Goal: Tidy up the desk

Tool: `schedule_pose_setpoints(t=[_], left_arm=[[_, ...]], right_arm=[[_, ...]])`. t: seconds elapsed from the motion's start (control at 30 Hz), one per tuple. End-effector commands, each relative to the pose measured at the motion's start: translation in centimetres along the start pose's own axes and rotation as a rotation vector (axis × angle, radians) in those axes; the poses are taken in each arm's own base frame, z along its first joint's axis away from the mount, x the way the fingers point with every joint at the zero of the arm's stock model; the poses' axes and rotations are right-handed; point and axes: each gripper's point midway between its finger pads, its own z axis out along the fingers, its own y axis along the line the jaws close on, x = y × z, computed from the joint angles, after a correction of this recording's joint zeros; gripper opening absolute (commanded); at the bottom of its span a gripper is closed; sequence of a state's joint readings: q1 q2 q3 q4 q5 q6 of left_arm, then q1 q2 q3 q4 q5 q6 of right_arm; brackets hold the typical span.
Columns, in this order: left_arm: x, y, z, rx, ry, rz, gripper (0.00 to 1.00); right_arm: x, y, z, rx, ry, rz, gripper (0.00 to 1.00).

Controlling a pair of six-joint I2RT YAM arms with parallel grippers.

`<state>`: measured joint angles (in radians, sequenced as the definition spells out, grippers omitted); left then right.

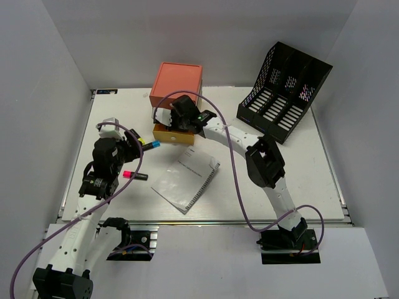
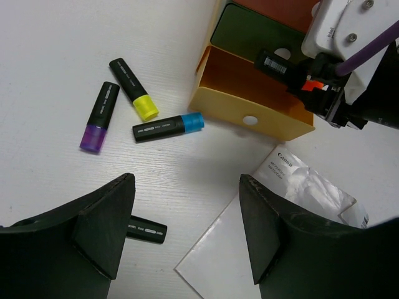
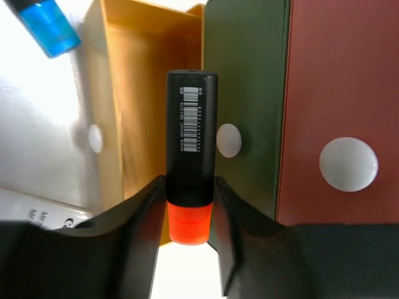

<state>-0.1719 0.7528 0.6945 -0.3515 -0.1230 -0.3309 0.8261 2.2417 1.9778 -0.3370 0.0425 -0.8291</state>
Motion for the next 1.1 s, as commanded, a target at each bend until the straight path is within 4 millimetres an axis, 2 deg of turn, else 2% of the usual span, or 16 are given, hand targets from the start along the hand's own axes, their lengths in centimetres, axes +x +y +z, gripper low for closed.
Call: schedule_pose_setpoints(t=[0.0,0.07,0.23,0.3,0.37,0.4,0.43,0.47,0.5,0.57,0.67,0.73,0.77,0.83,0.93,1.07], left_arm=[[0.1,0.2,0.0,-0.006,0.001,-0.005,0.77],[0.2,0.2,0.0,-0.006,0.004,-0.004,0.77],[0.7,0.1,0.4,-0.003,0.023,-0.012,0.77],[1.2,0.0,0.7,0.003,0.033,-0.038,0.71],[2.2,-0.1,1.5,0.000,0.065,-0.075,0.56],[2.4,-0.4,1.6,-0.014,0.079,-0.114,0.35],[2.6,-0.3,1.9,-0.031,0.095,-0.129,0.28],[3.7,-0.4,2.5,-0.045,0.148,-0.134,0.25],[4.6,0.2,2.5,-0.088,0.201,-0.168,0.23],[3.8,-0.2,2.5,-0.112,0.239,-0.232,0.23],[5.4,0.3,1.7,-0.230,0.355,-0.363,0.39],[6.1,0.5,1.5,-0.311,0.384,-0.489,0.59],[6.8,1.0,1.0,-0.377,0.401,-0.555,0.65],[7.3,1.5,1.0,-0.424,0.402,-0.595,0.82],[8.2,2.2,1.5,-0.501,0.409,-0.644,0.91],[10.0,2.8,2.3,-0.629,0.482,-0.687,0.89]], right_arm=[[-2.0,-3.0,-0.7,0.097,-0.037,-0.026,0.45],[-1.7,-2.6,-0.4,0.087,-0.024,-0.025,0.54],[-1.9,-2.9,-1.2,0.084,-0.022,-0.009,0.55],[-2.9,-3.5,-2.7,0.087,-0.045,0.014,0.50],[-4.4,-3.8,-5.6,0.062,-0.096,0.086,0.32],[-4.2,-3.4,-6.7,0.049,-0.093,0.130,0.21],[-4.4,-2.3,-7.6,0.007,-0.119,0.177,0.09],[-5.6,-3.1,-11.1,0.009,-0.186,0.278,0.00],[-5.3,-2.6,-12.5,-0.012,-0.208,0.337,0.00],[-3.8,0.0,-16.4,-0.093,-0.278,0.448,0.00],[-1.1,3.8,-20.6,-0.200,-0.314,0.650,0.00],[-0.7,5.4,-23.7,-0.270,-0.357,0.730,0.00],[0.9,7.4,-23.7,-0.305,-0.329,0.762,0.00],[1.7,7.2,-26.3,-0.260,-0.373,0.765,0.00],[3.5,8.1,-27.8,-0.226,-0.410,0.760,0.05],[5.4,8.8,-28.9,-0.215,-0.430,0.762,0.15]])
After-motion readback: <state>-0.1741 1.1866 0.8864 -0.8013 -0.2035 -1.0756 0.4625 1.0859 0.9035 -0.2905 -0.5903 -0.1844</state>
